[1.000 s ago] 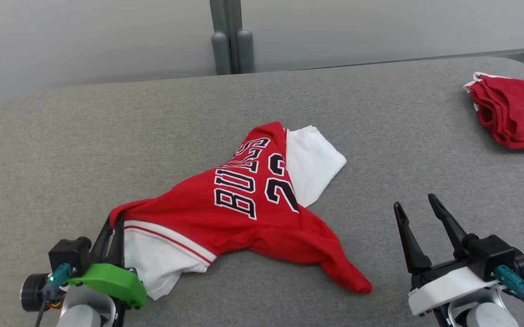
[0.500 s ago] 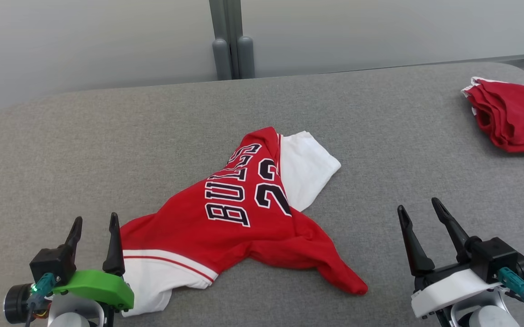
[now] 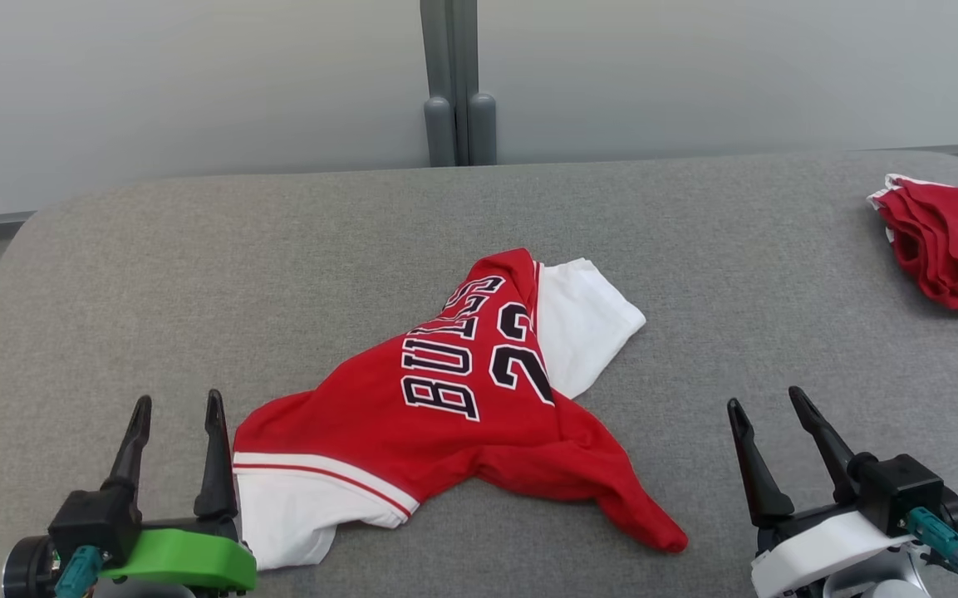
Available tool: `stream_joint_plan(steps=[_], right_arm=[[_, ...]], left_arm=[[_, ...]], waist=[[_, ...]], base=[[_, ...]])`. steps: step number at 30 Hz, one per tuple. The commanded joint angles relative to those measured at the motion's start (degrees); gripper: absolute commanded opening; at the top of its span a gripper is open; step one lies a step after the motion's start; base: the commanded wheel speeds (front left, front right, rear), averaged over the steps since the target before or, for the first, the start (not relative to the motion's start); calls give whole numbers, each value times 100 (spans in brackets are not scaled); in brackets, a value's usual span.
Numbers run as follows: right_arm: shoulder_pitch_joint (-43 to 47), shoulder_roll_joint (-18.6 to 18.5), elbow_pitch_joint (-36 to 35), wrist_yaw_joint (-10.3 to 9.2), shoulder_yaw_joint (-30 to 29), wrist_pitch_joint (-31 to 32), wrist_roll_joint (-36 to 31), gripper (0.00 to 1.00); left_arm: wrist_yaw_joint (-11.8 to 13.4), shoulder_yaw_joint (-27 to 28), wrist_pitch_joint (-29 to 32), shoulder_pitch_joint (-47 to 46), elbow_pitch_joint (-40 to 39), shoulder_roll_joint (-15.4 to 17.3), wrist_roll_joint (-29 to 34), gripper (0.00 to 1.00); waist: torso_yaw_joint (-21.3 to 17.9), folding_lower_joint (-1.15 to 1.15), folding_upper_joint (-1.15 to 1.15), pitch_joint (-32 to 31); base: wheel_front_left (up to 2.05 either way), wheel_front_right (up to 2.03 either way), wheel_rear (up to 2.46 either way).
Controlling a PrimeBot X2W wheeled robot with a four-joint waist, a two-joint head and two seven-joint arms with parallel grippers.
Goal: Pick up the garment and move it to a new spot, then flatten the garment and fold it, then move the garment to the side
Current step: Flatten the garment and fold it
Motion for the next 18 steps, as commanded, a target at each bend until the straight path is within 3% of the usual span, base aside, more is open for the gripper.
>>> stream_joint_plan(steps=[1,8,18], right_arm=[[60,-8,49,-11,17,-19,59,100],[57,-120,483,-11,210,9,179,100],[-347,-369,1414,-11,1043,294,427,100]], left_arm=[[-43,5,2,102,-26,3,59,100],[-144,39,2,199,23,-63,189,100],[-188,1,2,112,155,-140,209,100]], waist=[[22,0,0,-40],[62,0,0,-85],[159,0,0,-46]], base=[[0,0,0],[0,0,0],[0,0,0]])
